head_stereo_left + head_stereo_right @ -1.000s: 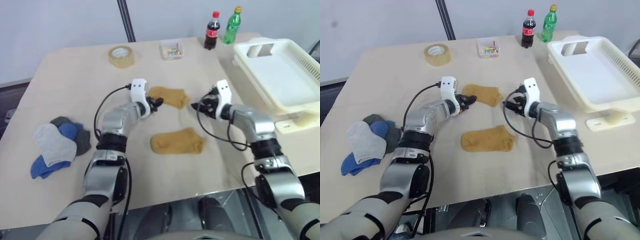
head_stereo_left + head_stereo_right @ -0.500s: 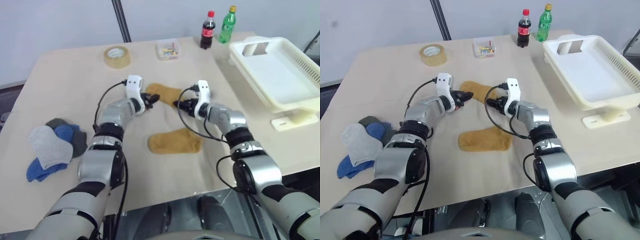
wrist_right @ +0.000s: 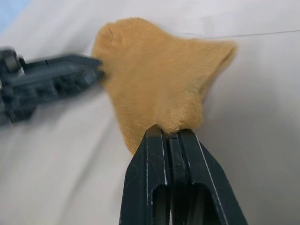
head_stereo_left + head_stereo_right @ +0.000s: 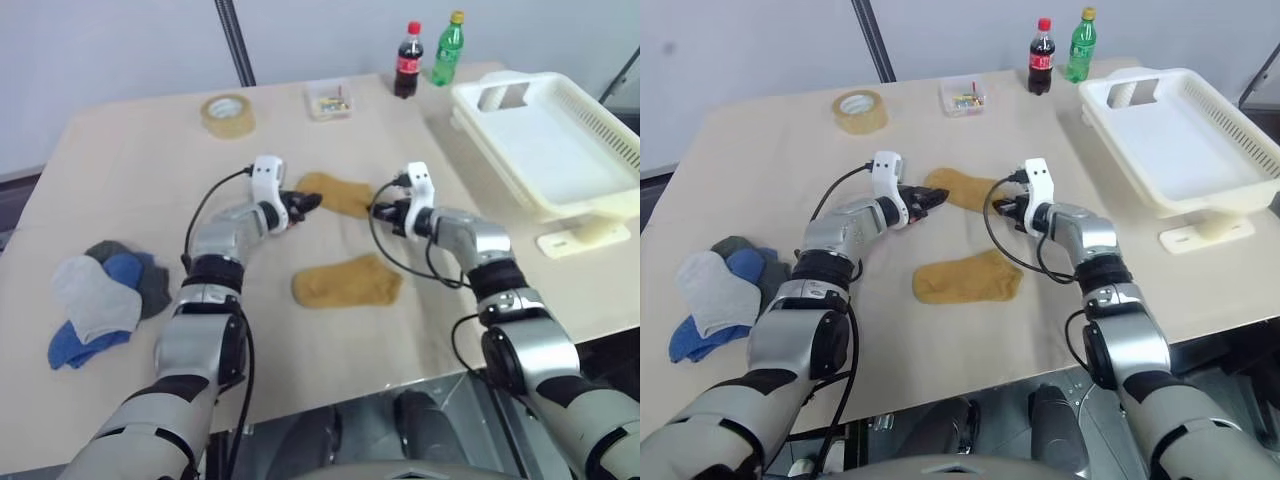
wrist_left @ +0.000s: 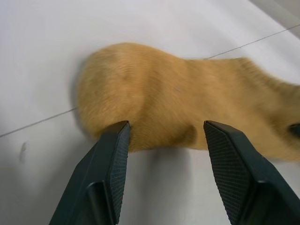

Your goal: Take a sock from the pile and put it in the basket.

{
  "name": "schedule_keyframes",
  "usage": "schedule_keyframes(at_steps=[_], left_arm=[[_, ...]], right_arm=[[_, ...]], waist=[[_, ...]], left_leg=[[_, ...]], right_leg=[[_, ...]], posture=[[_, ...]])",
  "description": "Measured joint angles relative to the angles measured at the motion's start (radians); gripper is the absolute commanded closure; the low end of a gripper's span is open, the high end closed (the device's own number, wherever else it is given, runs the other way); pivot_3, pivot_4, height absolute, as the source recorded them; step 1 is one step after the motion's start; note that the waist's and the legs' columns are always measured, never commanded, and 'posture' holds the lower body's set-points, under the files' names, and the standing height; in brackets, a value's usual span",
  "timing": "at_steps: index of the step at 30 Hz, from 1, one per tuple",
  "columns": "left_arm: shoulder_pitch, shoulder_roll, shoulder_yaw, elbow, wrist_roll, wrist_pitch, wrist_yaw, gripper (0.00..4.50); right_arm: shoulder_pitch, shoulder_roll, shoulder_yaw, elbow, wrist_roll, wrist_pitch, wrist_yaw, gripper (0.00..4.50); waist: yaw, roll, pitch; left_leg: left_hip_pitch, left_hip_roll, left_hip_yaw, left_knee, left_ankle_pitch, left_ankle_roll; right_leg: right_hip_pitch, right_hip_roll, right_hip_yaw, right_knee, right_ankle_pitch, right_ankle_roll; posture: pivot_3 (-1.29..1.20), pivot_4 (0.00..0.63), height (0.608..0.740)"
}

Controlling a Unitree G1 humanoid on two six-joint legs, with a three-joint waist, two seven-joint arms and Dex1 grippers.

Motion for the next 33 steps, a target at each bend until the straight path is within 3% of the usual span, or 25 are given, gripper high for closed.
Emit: schedule_keyframes(at_steps=[7,21,22,24,28,33], left_arm=[[0.0,0.039,0.028,0.002,-0.012,0.056,-0.016,1.8],[0.008,0.039,-0.047,-0.038,0.001,0.122,-0.151,1.8],[0.008,0.036,-0.049,-0.038,0.006,0.12,-0.15,2.21],[0.008,0.03,-0.048,-0.033,0.014,0.111,-0.136,2.6],[0.008,0.023,-0.047,-0.017,0.026,0.094,-0.106,4.45],[0.037,0.005,-0.045,-0.06,0.026,0.092,-0.103,4.45]], right_arm=[[0.079,-0.075,0.05,-0.132,-0.017,0.055,0.058,4.49],[0.096,-0.06,0.058,-0.153,-0.032,0.046,0.055,4.49],[0.096,-0.06,0.058,-0.153,-0.034,0.046,0.055,4.5],[0.096,-0.06,0.059,-0.153,-0.036,0.045,0.056,4.5],[0.098,-0.06,0.062,-0.158,-0.036,0.045,0.058,4.5],[0.117,-0.061,0.066,-0.196,-0.036,0.047,0.063,4.5]], waist=[[-0.002,0.0,0.0],[0.008,0.001,-0.001],[0.009,0.002,-0.002],[0.01,0.003,-0.003],[0.012,0.003,-0.003],[0.019,0.003,-0.003]], left_leg=[[0.0,-0.001,0.002,0.0,0.0,0.0],[0.0,-0.002,0.001,0.001,0.0,0.0],[0.0,-0.002,0.001,0.001,0.0,0.0],[0.0,-0.002,0.001,0.001,0.0,0.0],[0.0,-0.002,0.001,0.001,0.0,0.0],[0.0,-0.002,0.001,0.001,0.0,0.0]], right_leg=[[-0.004,0.0,0.002,0.005,0.0,0.0],[-0.004,-0.001,0.0,0.005,0.0,0.0],[-0.004,-0.001,0.0,0.005,0.0,0.0],[-0.004,-0.001,0.0,0.005,0.0,0.0],[-0.004,-0.001,0.0,0.005,0.0,0.0],[-0.004,-0.001,0.001,0.005,0.0,0.0]], posture=[[0.0,0.15,0.74],[0.0,0.15,0.74],[0.0,0.15,0.74],[0.0,0.15,0.74],[0.0,0.15,0.74],[0.0,0.15,0.74]])
